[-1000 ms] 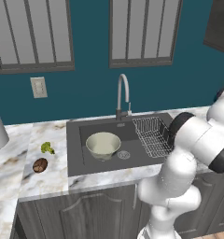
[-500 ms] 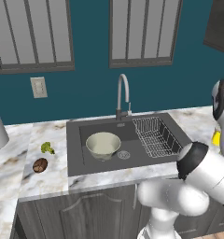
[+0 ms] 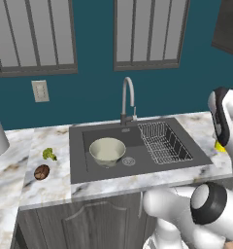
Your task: Remove the broccoli and potato from the sink. Then move the bowl and cup from the counter to the sink for washing.
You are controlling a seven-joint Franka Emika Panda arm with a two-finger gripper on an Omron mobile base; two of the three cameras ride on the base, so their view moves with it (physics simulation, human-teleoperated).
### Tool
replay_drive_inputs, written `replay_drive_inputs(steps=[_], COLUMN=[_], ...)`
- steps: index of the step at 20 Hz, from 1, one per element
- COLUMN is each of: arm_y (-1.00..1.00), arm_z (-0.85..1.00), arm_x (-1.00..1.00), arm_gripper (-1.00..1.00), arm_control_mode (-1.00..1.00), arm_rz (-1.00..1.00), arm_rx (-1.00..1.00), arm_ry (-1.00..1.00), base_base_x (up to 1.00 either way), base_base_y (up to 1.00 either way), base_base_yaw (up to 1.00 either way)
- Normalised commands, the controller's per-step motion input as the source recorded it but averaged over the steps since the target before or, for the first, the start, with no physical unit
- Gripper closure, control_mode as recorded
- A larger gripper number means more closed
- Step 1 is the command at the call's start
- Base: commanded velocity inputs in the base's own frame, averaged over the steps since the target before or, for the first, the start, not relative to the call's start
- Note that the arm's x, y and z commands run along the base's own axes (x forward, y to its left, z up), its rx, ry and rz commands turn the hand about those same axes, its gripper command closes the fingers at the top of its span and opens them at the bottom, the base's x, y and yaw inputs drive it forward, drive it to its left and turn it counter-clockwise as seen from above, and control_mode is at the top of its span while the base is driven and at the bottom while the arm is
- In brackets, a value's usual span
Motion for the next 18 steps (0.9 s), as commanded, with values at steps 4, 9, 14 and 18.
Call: replay_drive_inputs(steps=[4,9,14,18], arm_y=[0.40,0.38,0.40,0.40], arm_z=[0.18,0.21,0.08,0.07], arm_x=[0.00,0.00,-0.06,-0.07], arm_gripper=[1.00,1.00,1.00,1.00], arm_control_mode=[-1.00,-1.00,-1.00,-1.00], arm_rz=[-0.01,0.00,0.00,0.00], arm_rx=[-0.07,-0.04,-0.02,-0.01], arm_ry=[0.00,0.00,0.00,0.00], base_base_x=[0.00,0.00,0.00,0.00], base_base_y=[0.00,0.00,0.00,0.00], base_base_yaw=[0.00,0.00,0.00,0.00])
